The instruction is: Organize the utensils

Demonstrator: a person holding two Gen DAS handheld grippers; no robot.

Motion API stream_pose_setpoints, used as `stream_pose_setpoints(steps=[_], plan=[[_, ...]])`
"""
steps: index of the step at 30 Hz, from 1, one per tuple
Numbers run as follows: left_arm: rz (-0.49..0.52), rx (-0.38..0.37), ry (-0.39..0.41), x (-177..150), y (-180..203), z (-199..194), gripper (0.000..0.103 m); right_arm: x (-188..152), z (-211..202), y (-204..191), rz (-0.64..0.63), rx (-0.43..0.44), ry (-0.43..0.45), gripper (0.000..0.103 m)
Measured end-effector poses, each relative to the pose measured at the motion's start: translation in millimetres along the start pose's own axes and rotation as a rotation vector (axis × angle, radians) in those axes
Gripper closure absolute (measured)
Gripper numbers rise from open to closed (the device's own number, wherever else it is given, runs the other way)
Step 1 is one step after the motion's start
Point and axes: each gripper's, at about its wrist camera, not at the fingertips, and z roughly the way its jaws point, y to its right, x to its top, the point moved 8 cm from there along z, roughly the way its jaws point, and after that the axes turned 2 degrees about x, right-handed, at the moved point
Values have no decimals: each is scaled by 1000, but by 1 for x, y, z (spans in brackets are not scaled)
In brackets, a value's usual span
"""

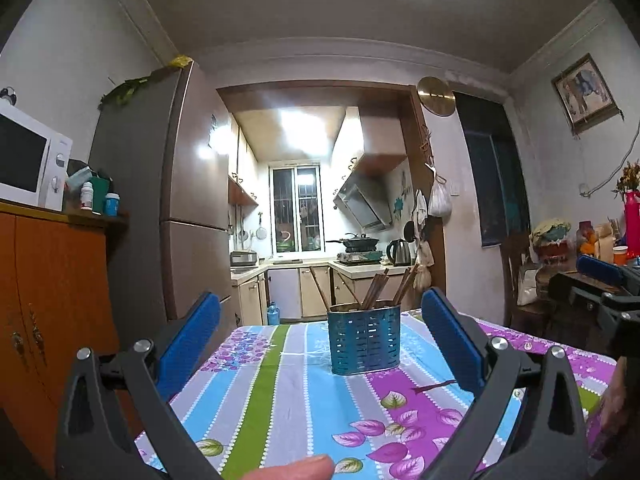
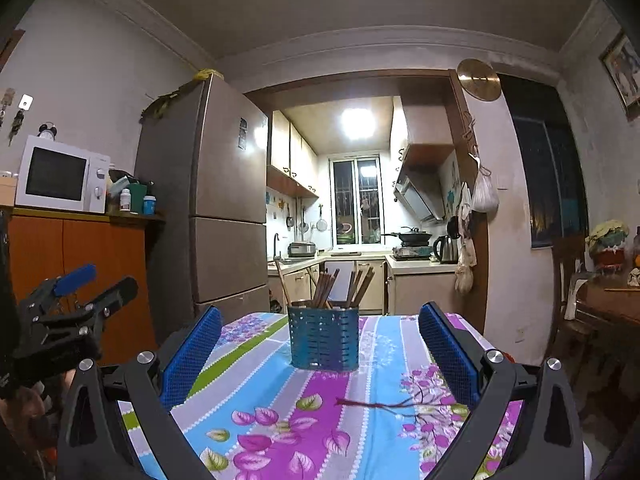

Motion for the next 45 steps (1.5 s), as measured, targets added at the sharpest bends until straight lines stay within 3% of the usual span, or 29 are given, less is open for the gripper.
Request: stream_pose_setpoints(steps=[15, 38, 45], plan=[[27, -20, -12, -5, 15, -15, 6, -13, -39, -4, -6, -18, 27, 5], [15, -7, -38, -13, 11, -15, 6, -19, -32, -4, -3, -29, 9, 5], [22, -5, 12, -11, 13, -22, 6, -20, -32, 1, 3, -40, 33, 5]])
